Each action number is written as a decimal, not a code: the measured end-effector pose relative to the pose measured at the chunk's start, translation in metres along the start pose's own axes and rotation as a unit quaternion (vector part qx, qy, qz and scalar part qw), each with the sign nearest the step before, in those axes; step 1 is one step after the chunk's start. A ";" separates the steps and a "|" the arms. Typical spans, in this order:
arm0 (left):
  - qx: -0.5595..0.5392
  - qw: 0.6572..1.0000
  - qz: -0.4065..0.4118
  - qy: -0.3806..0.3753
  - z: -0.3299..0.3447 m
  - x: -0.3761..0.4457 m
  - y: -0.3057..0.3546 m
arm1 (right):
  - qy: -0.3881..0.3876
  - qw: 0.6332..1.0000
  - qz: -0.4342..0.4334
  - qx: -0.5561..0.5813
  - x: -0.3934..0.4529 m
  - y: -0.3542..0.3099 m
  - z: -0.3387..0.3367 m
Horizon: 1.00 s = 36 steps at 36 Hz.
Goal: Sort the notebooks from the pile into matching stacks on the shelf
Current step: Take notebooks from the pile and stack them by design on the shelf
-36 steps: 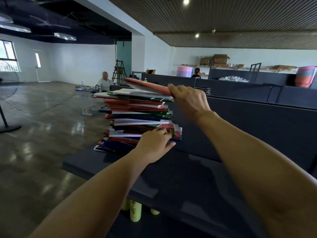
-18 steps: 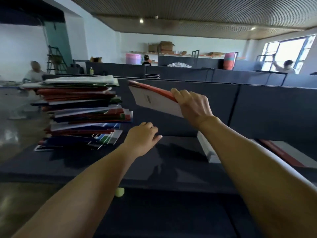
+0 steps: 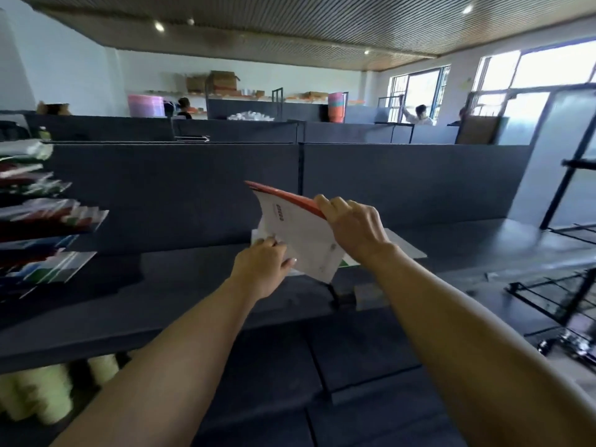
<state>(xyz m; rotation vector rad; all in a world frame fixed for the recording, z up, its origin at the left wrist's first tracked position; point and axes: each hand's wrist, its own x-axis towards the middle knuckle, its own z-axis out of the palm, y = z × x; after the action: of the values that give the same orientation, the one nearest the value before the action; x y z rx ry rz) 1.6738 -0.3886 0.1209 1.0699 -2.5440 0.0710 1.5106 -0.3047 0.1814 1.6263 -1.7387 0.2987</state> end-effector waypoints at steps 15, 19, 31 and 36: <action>-0.580 0.745 -0.327 0.043 0.040 0.037 0.065 | -0.088 0.993 -0.002 0.078 -0.039 0.026 0.039; -0.730 0.590 -0.344 0.026 0.029 0.044 0.067 | -0.074 0.991 0.019 0.111 -0.033 0.030 0.040; -0.714 0.527 -0.460 -0.002 -0.015 0.082 0.067 | -0.054 0.985 -0.093 0.137 -0.009 0.020 0.018; -0.711 0.543 -0.443 0.060 -0.027 0.083 0.055 | -0.169 0.945 0.010 0.278 0.007 0.022 0.011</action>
<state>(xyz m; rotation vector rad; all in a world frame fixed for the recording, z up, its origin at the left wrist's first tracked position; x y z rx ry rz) 1.5913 -0.4013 0.1812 1.1722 -0.8176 -1.7157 1.4863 -0.3131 0.1849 2.1620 -2.0495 0.5933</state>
